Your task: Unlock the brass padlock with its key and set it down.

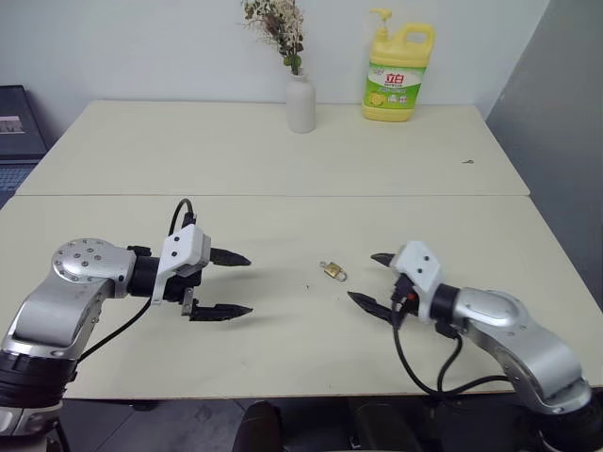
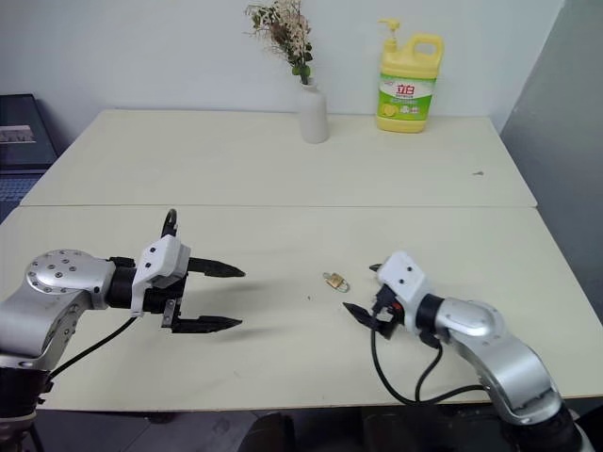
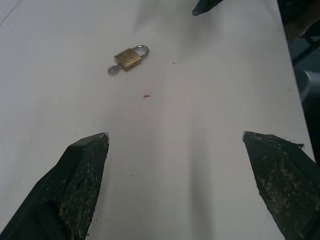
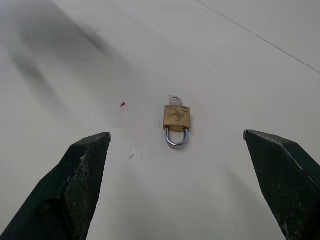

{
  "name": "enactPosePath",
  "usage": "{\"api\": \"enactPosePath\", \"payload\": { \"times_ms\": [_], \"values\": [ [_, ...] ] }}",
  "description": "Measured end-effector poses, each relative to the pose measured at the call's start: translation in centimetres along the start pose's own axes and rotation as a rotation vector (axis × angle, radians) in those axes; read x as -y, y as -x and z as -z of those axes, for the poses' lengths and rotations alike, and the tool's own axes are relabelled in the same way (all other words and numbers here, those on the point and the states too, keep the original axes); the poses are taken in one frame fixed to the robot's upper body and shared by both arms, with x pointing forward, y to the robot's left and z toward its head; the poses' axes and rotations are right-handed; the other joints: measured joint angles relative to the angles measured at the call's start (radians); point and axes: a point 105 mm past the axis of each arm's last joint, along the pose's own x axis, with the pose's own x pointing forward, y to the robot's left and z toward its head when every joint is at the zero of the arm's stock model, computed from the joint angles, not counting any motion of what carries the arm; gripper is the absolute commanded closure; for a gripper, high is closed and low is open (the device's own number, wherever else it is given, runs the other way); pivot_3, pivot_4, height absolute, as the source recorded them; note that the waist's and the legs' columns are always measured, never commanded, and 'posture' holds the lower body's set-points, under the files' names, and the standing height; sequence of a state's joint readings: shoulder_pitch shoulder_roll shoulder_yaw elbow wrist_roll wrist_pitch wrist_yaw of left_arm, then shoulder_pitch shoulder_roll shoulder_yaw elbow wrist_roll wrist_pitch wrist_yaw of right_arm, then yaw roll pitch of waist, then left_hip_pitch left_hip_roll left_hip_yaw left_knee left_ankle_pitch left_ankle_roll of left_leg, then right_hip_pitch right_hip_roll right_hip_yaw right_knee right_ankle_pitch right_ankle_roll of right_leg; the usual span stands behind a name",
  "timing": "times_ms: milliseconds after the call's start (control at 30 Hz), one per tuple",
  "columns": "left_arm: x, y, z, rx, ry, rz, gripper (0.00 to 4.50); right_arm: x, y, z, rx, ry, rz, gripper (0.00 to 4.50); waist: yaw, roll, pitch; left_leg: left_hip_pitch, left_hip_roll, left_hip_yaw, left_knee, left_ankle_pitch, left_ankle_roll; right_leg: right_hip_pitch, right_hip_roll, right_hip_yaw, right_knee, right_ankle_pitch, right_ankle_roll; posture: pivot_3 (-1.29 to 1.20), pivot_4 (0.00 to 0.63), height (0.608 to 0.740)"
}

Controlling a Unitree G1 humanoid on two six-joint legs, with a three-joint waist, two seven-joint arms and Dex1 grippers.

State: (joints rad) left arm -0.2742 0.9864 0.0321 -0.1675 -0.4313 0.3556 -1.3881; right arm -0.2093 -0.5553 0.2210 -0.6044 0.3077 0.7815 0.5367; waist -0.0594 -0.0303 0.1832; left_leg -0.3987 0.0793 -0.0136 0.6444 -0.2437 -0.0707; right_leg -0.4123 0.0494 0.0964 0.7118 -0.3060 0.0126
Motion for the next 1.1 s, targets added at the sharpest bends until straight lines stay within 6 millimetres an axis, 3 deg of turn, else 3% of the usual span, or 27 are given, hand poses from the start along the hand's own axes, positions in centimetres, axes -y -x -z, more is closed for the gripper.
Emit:
{"api": "enactPosePath", "payload": {
  "times_ms": [167, 300, 533, 867, 1067, 1100],
  "values": [
    [-0.1, 0.0, -0.7, 0.000, -0.025, 0.000, 0.00, -0.6, -2.4, 0.3, -0.021, -0.034, 0.013, 0.04, 0.001, 0.000, 0.000, -0.001, 0.000, 0.000, 0.000, 0.000, 0.000, -0.001, 0.000, 0.000, 0.000, 0.000, 0.000, 0.00, 0.150, 0.740],
    [-0.2, -0.2, -0.6, -0.009, -0.032, -0.010, 0.00, -0.3, -3.9, 2.1, -0.073, -0.076, 0.067, 0.04, 0.001, 0.000, 0.000, -0.002, 0.000, 0.000, 0.000, 0.000, 0.000, -0.002, 0.000, 0.000, 0.000, 0.000, 0.000, 0.00, 0.150, 0.740],
    [-0.1, -0.4, -0.5, -0.013, -0.033, -0.009, 0.00, 0.3, -4.9, 2.9, -0.076, -0.080, 0.122, 0.04, 0.002, 0.000, 0.000, -0.002, 0.000, 0.001, 0.000, 0.000, 0.000, -0.002, 0.000, 0.000, 0.001, 0.000, 0.000, 0.00, 0.150, 0.740],
    [0.0, -1.0, -0.6, -0.014, -0.052, 0.015, 0.00, 0.3, -6.8, 2.4, -0.051, -0.047, 0.078, 0.04, -0.001, 0.000, 0.000, -0.001, 0.000, 0.000, 0.000, 0.000, 0.000, -0.002, 0.000, 0.000, 0.002, 0.000, 0.000, 0.00, 0.150, 0.740],
    [0.0, -1.0, -0.6, -0.014, -0.056, 0.014, 0.00, 0.3, -6.9, 2.4, -0.051, -0.040, 0.075, 0.04, -0.001, 0.000, 0.000, -0.001, 0.000, 0.000, 0.000, 0.000, 0.000, -0.002, 0.000, 0.000, 0.002, 0.000, 0.000, 0.00, 0.150, 0.740],
    [0.0, -1.0, -0.6, -0.013, -0.056, 0.014, 0.00, 0.3, -6.9, 2.4, -0.051, -0.039, 0.074, 0.41, -0.001, 0.000, 0.000, -0.001, 0.000, 0.000, 0.000, 0.000, 0.000, -0.002, 0.000, 0.000, 0.002, 0.000, 0.000, 0.00, 0.150, 0.740]
  ]
}}
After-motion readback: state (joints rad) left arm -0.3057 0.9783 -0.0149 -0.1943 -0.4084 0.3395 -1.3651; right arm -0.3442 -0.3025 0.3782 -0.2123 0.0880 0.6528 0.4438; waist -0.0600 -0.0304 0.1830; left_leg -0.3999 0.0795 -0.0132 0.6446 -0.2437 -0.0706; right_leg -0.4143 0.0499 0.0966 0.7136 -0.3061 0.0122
